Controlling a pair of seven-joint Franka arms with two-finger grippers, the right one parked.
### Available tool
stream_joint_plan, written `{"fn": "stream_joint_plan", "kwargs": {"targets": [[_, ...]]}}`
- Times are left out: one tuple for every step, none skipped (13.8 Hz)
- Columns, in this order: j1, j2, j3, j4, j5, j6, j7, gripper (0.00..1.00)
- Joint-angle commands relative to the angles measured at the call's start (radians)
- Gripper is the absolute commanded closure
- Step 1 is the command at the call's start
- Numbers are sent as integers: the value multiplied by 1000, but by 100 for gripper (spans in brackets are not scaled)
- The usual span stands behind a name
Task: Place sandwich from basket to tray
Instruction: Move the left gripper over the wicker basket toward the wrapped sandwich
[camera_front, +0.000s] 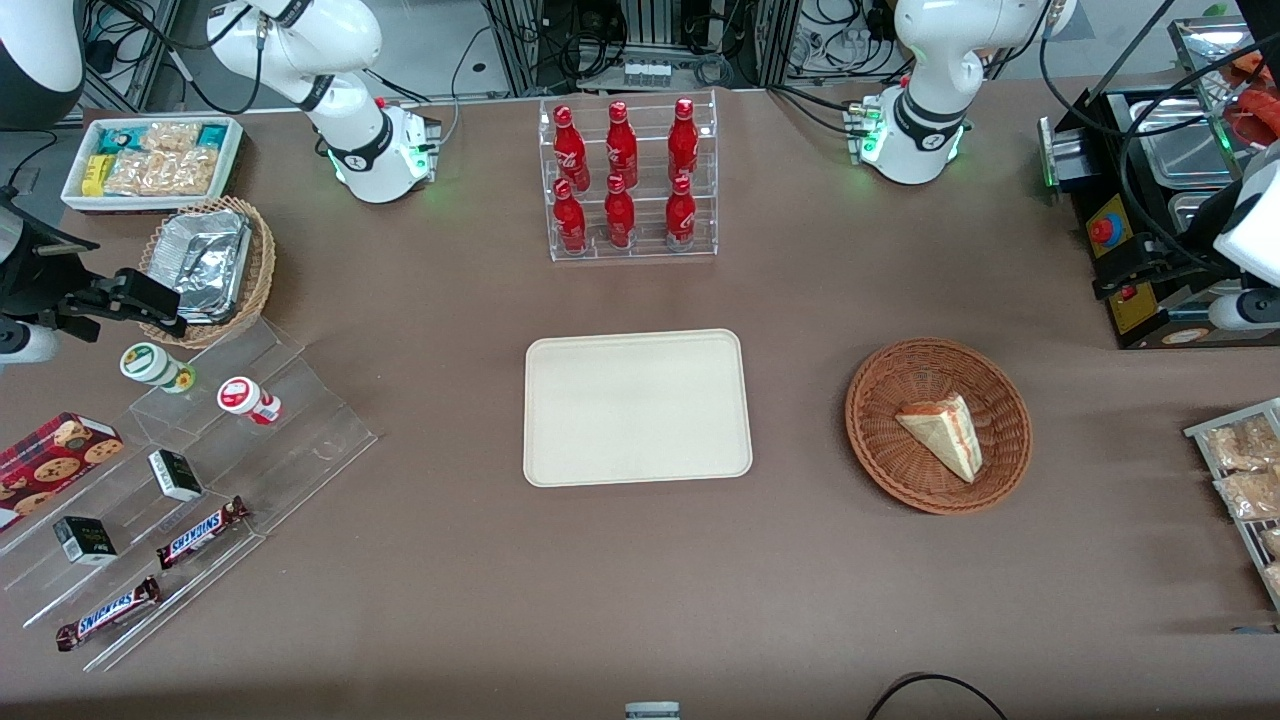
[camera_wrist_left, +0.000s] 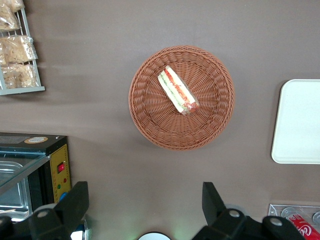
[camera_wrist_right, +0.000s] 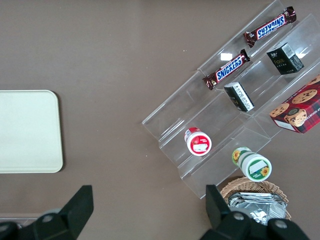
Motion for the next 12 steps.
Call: {"fn": "stream_joint_plan", "kwargs": {"targets": [[2,-8,4,13,-11,-17,-15,0],[5,-7,4,14,-11,-18,-12,0],[5,-5,4,11,-11,-18,-10,0],[5,-1,4,10,-8,-15,-12,0],[5,4,4,2,-7,-11,-12,0],[5,8,4,-21,-8,17,-12,0],[-1,11,3,-71,-7,76,-14,0],[-6,10,0,-122,-5,134,-23,0],[-7,10,-3,-165,-5,178,-24,0],[-10,11,-3,-204,-5,224,-23,0],[-23,10,-3,-249,-2,271,-26,0],[-33,11,-3,-281,2,305,-47,0]]}}
